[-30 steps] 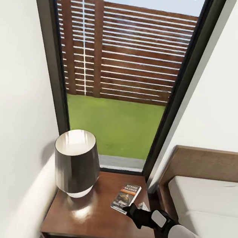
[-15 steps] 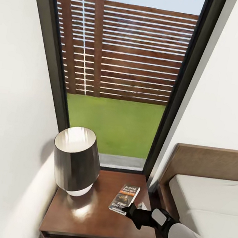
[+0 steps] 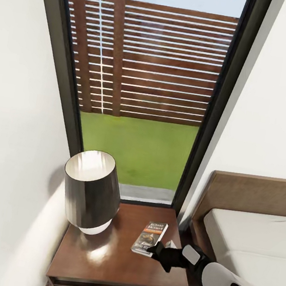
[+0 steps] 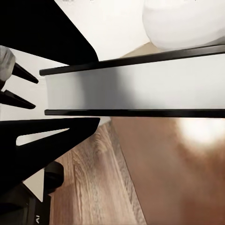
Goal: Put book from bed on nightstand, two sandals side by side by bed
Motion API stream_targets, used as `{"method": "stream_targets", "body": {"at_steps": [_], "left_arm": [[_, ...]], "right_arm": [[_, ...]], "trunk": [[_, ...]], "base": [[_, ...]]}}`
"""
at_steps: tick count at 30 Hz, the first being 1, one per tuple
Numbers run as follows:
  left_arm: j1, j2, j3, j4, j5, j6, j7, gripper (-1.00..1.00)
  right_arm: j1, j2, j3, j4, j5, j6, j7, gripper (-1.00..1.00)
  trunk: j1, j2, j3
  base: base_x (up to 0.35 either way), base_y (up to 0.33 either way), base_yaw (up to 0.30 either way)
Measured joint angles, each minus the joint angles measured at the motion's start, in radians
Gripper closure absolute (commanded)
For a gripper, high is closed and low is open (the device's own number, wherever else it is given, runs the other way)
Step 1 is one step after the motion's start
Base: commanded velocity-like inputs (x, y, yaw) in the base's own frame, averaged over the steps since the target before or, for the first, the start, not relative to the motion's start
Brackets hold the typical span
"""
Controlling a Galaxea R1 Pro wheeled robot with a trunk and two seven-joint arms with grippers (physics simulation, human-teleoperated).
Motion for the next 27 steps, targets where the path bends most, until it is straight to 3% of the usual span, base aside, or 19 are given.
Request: {"method": "stream_targets", "body": {"at_steps": [3,13,27], "left_arm": [[0.0,0.0,-0.001,0.0,-0.001,0.0,0.0,-1.0],[0.0,-0.001,-0.001,0.001,-0.003,0.001,-0.001,-1.0],[0.0,0.0,-0.002,0.001,-0.003,0.001,-0.002,-1.0]], "right_arm": [[-0.006,-0.001,0.001,-0.001,0.0,0.011,-0.002,1.0],[-0.025,-0.001,0.001,-0.002,-0.002,0.029,-0.009,1.0],[-0.037,0.001,0.0,-0.003,-0.004,0.033,-0.018,1.0]], "trunk": [[0.0,0.0,0.0],[0.038,-0.07,-0.031],[0.038,-0.07,-0.031]], "base": [[0.0,0.0,0.0],[0.0,0.0,0.0],[0.0,0.0,0.0]]}}
